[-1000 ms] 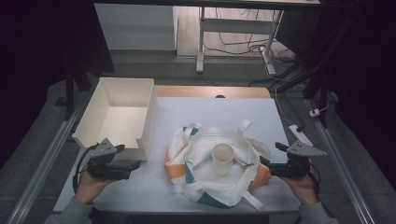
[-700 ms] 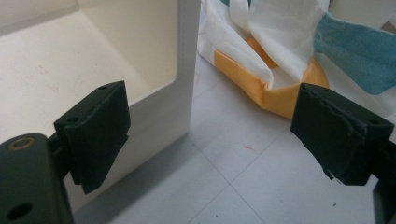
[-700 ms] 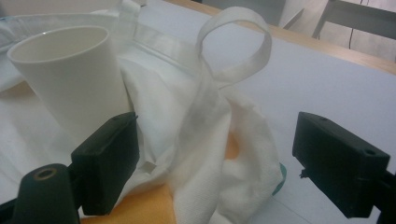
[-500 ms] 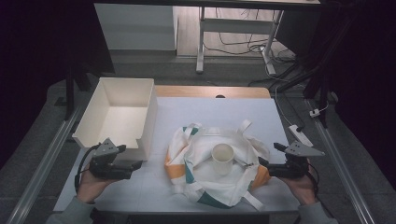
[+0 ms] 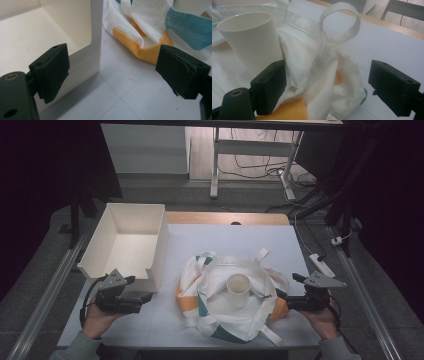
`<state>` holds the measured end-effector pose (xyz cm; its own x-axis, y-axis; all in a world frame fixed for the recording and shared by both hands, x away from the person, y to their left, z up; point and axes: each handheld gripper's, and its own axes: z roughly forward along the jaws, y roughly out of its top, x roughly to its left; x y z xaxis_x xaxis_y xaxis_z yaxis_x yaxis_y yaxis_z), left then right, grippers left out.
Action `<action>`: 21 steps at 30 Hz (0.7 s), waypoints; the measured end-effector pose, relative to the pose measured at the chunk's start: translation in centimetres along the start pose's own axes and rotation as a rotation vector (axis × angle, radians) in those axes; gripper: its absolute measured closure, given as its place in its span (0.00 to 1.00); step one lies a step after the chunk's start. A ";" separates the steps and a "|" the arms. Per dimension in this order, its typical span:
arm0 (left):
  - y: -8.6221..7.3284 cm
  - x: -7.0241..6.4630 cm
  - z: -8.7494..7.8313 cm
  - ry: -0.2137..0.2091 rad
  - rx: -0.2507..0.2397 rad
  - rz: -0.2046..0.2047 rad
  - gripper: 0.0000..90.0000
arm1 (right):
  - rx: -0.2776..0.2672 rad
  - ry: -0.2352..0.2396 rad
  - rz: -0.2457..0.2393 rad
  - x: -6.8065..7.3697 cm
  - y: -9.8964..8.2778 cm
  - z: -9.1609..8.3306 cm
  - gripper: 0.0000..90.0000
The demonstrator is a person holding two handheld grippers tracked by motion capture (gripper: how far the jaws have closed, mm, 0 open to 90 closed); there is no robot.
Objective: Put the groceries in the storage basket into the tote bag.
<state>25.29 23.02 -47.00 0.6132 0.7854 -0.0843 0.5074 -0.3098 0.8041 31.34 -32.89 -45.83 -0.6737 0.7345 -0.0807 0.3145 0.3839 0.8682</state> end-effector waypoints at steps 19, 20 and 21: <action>-0.2 0.0 0.6 -0.008 0.017 0.000 0.14 | 0.002 0.004 -0.001 0.1 -0.1 0.1 0.17; -0.3 0.0 0.6 -0.008 0.017 -0.002 0.14 | 0.003 0.003 -0.002 0.1 -0.1 0.1 0.17; -0.3 -0.1 0.6 -0.010 0.017 -0.003 0.14 | 0.002 0.004 -0.002 0.1 -0.1 0.1 0.17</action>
<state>25.45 22.74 -47.59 0.6177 0.7810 -0.0924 0.5194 -0.3169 0.7936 31.36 -32.80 -45.95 -0.6769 0.7317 -0.0806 0.3144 0.3864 0.8671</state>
